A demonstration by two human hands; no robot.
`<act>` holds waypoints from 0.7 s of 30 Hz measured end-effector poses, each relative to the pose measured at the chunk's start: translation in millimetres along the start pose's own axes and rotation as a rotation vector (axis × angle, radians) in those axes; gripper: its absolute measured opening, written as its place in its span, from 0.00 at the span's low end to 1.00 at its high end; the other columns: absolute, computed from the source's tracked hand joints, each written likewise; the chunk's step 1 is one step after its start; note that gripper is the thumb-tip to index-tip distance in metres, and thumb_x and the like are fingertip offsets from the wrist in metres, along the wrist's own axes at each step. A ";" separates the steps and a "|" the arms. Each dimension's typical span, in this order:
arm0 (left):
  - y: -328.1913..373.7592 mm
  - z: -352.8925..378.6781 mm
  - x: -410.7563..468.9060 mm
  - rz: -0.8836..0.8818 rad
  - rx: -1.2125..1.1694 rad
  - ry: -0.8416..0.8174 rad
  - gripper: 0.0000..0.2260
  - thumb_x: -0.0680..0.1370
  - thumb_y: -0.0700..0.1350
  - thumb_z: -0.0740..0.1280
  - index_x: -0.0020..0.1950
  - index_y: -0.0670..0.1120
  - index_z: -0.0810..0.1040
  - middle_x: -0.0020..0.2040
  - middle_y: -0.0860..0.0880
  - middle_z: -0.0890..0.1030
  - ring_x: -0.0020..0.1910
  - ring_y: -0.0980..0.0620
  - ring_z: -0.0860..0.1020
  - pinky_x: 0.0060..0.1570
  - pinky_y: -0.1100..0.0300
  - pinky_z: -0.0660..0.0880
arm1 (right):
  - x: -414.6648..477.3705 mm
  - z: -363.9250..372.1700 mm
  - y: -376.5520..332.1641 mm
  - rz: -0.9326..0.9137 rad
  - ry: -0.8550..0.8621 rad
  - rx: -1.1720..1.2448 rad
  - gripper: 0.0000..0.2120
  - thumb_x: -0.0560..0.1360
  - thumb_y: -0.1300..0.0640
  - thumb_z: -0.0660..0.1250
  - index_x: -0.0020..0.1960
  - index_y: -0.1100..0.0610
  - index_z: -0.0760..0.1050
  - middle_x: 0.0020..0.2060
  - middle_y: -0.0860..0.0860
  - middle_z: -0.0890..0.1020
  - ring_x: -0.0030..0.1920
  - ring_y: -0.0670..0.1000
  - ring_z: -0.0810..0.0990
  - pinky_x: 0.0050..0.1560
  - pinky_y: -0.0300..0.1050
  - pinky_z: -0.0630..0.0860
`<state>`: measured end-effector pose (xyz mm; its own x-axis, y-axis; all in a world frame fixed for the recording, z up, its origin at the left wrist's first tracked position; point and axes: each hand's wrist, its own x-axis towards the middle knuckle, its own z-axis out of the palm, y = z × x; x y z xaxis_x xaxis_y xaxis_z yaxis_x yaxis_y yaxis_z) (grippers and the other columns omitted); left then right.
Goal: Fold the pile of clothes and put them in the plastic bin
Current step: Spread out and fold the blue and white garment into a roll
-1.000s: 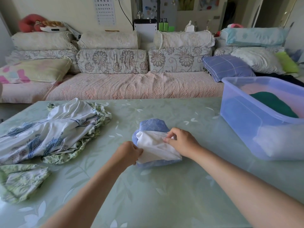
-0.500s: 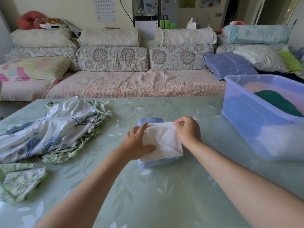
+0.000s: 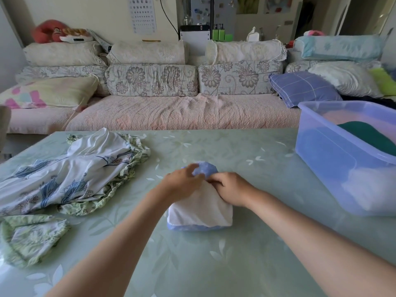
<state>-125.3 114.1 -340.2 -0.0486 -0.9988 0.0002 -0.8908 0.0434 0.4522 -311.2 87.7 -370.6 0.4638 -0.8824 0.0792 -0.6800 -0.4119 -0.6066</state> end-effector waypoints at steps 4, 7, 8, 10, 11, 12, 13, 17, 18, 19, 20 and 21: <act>-12.8 0.2 -1.0 -0.030 0.058 -0.099 0.14 0.80 0.56 0.58 0.53 0.52 0.81 0.53 0.50 0.80 0.54 0.48 0.76 0.48 0.58 0.68 | -2.7 -6.7 -4.7 0.086 -0.077 0.020 0.22 0.79 0.51 0.63 0.73 0.42 0.69 0.69 0.44 0.74 0.69 0.46 0.72 0.65 0.41 0.67; -17.3 -4.3 -6.9 -0.014 0.035 -0.133 0.15 0.80 0.56 0.58 0.43 0.50 0.78 0.45 0.49 0.78 0.48 0.48 0.75 0.41 0.58 0.66 | -1.1 -12.1 -8.8 0.157 -0.246 0.066 0.28 0.76 0.41 0.63 0.75 0.39 0.65 0.75 0.45 0.67 0.73 0.48 0.66 0.67 0.43 0.64; -17.8 -7.0 -9.2 -0.006 0.031 -0.140 0.14 0.80 0.55 0.59 0.40 0.51 0.75 0.43 0.50 0.77 0.47 0.48 0.74 0.39 0.58 0.66 | -0.6 -14.5 -11.2 0.169 -0.277 0.075 0.31 0.72 0.35 0.63 0.75 0.38 0.65 0.75 0.46 0.67 0.73 0.49 0.66 0.69 0.44 0.63; -18.1 -13.3 -15.7 0.012 0.001 -0.167 0.15 0.81 0.55 0.59 0.37 0.51 0.72 0.41 0.51 0.75 0.45 0.49 0.73 0.38 0.59 0.67 | 2.2 -16.2 -13.9 0.187 -0.318 0.059 0.36 0.66 0.28 0.62 0.72 0.36 0.68 0.72 0.48 0.70 0.71 0.50 0.68 0.70 0.48 0.65; -19.0 -16.1 -19.7 0.018 -0.032 -0.198 0.15 0.81 0.56 0.58 0.38 0.51 0.73 0.41 0.51 0.76 0.44 0.50 0.73 0.39 0.58 0.68 | 2.7 -16.0 -15.3 0.199 -0.331 0.039 0.34 0.68 0.28 0.63 0.72 0.36 0.68 0.71 0.49 0.70 0.70 0.51 0.69 0.70 0.48 0.65; -20.9 -17.9 -23.7 0.012 -0.089 -0.243 0.16 0.81 0.57 0.58 0.40 0.49 0.74 0.41 0.50 0.77 0.43 0.50 0.73 0.42 0.56 0.69 | 3.3 -14.7 -15.6 0.210 -0.332 0.020 0.31 0.72 0.31 0.64 0.73 0.37 0.67 0.71 0.50 0.69 0.71 0.51 0.68 0.70 0.47 0.64; -22.4 -18.8 -28.2 0.002 -0.162 -0.292 0.16 0.81 0.58 0.58 0.44 0.48 0.76 0.43 0.49 0.78 0.42 0.51 0.73 0.44 0.54 0.71 | 3.7 -13.3 -15.1 0.215 -0.326 0.003 0.29 0.76 0.36 0.64 0.75 0.39 0.65 0.72 0.51 0.68 0.72 0.52 0.67 0.70 0.46 0.63; -16.5 -14.4 -38.7 -0.001 -0.172 -0.370 0.17 0.82 0.58 0.58 0.45 0.45 0.74 0.40 0.49 0.73 0.40 0.52 0.70 0.43 0.57 0.67 | -5.1 -14.9 -22.0 0.129 -0.237 -0.007 0.31 0.77 0.51 0.69 0.78 0.46 0.63 0.69 0.49 0.72 0.68 0.48 0.72 0.63 0.37 0.65; -13.7 -12.2 -38.9 0.003 -0.114 -0.371 0.17 0.82 0.58 0.58 0.43 0.46 0.73 0.40 0.50 0.73 0.41 0.51 0.70 0.43 0.57 0.67 | -8.2 -16.9 -24.2 0.076 -0.181 -0.030 0.32 0.75 0.54 0.69 0.77 0.47 0.64 0.71 0.48 0.71 0.69 0.48 0.71 0.63 0.37 0.65; -10.6 -10.2 -39.2 0.008 -0.060 -0.372 0.16 0.82 0.57 0.58 0.43 0.47 0.72 0.40 0.51 0.72 0.42 0.51 0.70 0.43 0.58 0.66 | -11.7 -18.3 -27.8 0.014 -0.114 -0.061 0.32 0.74 0.58 0.69 0.76 0.49 0.66 0.72 0.48 0.71 0.70 0.48 0.70 0.65 0.36 0.64; -9.3 -7.7 -40.0 0.023 -0.026 -0.354 0.15 0.82 0.57 0.58 0.44 0.48 0.73 0.40 0.51 0.73 0.43 0.50 0.70 0.43 0.57 0.66 | -14.4 -18.1 -30.2 -0.064 -0.045 -0.088 0.30 0.72 0.61 0.68 0.74 0.51 0.70 0.71 0.49 0.72 0.70 0.48 0.71 0.66 0.36 0.64; -8.6 -4.6 -41.2 0.051 -0.014 -0.287 0.13 0.81 0.57 0.60 0.46 0.48 0.74 0.42 0.51 0.73 0.44 0.50 0.71 0.43 0.57 0.66 | -16.9 -17.4 -32.3 -0.130 0.002 -0.127 0.28 0.71 0.64 0.65 0.71 0.53 0.75 0.69 0.50 0.74 0.69 0.49 0.72 0.68 0.36 0.65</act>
<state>-113.6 154.8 -340.0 -0.2210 -0.9482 -0.2284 -0.8776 0.0912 0.4707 -306.9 112.0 -338.5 0.5514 -0.8204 0.1515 -0.6807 -0.5475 -0.4867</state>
